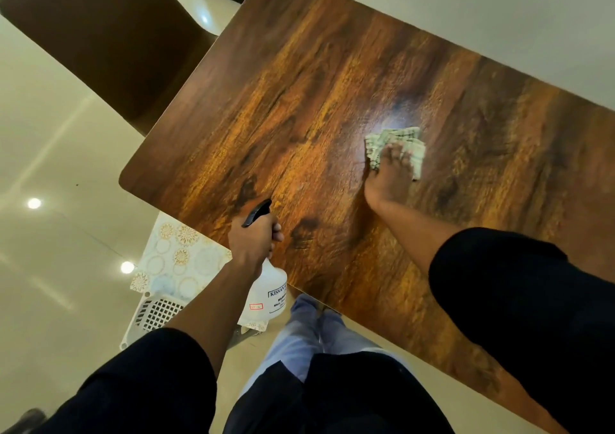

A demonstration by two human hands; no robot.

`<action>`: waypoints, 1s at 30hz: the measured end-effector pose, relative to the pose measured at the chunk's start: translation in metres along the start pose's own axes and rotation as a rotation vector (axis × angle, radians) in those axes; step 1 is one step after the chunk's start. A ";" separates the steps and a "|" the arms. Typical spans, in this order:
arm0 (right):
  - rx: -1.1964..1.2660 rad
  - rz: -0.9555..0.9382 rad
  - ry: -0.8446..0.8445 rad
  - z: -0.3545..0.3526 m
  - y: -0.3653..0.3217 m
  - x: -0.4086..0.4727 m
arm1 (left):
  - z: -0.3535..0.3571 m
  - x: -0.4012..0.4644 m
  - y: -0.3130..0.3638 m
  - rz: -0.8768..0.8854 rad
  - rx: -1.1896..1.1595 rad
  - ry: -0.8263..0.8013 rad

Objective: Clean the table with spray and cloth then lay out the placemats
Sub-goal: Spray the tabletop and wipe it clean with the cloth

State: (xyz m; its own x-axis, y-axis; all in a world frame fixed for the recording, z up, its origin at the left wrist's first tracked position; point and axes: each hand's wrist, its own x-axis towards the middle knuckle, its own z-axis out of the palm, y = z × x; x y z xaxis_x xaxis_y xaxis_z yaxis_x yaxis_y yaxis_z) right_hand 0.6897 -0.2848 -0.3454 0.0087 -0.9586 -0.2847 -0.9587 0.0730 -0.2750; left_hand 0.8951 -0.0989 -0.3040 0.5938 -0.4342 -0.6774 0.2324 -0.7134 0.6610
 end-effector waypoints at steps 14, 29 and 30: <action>-0.154 -1.165 -0.407 0.058 -0.050 -0.104 | -0.026 -0.025 -0.002 -0.005 -0.045 0.079; 0.058 -0.004 -0.056 -0.012 0.084 -0.024 | -0.006 -0.029 -0.024 0.027 0.062 -0.018; 0.064 0.022 -0.052 -0.008 0.081 -0.031 | -0.004 -0.030 -0.026 0.032 0.069 -0.027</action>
State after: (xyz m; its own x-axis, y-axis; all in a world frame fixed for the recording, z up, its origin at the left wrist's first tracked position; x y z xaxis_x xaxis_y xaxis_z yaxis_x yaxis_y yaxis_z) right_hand 0.6096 -0.2512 -0.3519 0.0043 -0.9410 -0.3385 -0.9387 0.1129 -0.3258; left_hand 0.8750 -0.0652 -0.2996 0.5788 -0.4712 -0.6655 0.1594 -0.7350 0.6590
